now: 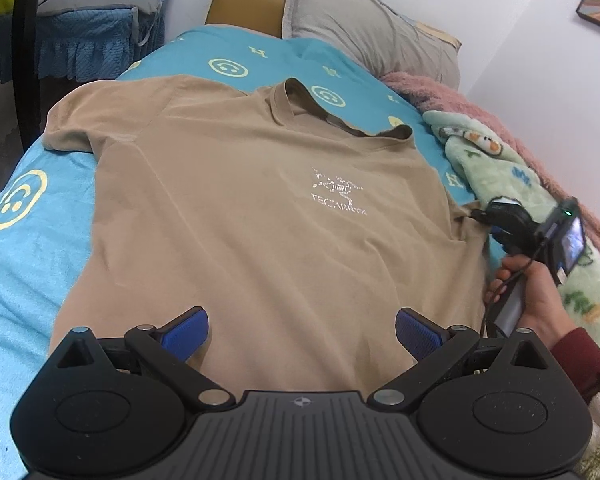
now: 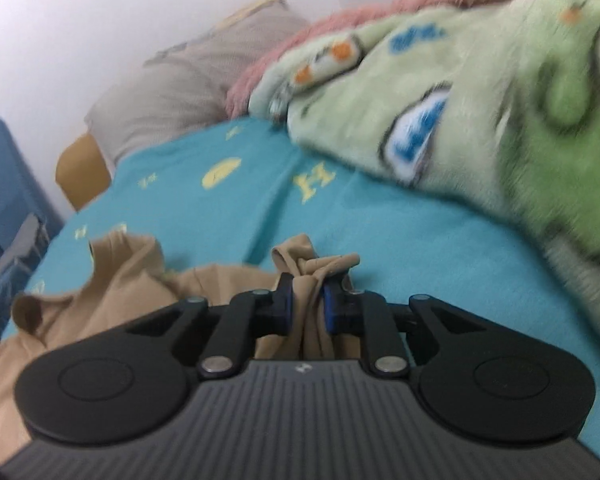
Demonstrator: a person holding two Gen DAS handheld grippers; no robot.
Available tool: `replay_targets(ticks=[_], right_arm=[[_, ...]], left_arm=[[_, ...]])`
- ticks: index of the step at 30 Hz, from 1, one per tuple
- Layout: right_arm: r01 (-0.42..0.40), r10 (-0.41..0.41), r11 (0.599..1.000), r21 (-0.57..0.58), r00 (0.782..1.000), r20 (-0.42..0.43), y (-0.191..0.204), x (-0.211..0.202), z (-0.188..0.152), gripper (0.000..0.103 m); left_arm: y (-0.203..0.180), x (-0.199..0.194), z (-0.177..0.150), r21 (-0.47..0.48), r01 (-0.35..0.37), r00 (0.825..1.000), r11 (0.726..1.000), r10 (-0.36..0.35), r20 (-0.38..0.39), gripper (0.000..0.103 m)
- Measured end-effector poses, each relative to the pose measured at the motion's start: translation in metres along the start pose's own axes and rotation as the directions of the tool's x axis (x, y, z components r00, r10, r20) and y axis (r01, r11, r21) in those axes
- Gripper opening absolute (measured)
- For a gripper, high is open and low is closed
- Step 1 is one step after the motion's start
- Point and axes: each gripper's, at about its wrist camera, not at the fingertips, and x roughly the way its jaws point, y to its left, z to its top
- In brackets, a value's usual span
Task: Fold clothes
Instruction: 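Lift the held edge with the right gripper and fold it over the shirt middle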
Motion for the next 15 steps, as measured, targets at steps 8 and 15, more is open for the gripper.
replay_targets(ticks=[8,15], right_arm=[[0.056,-0.048,0.996,-0.065,0.991,0.125,0.032,-0.066,0.025,0.014],[0.089,-0.045,0.964,-0.252,0.983,0.176,0.109,-0.115,0.028,0.014]], left_arm=[[0.005,-0.025,0.010,-0.025,0.009,0.997,1.000,-0.007,0.073,0.101],[0.020,-0.048,0.019,-0.033,-0.025,0.994,0.999,0.028,0.109,0.101]])
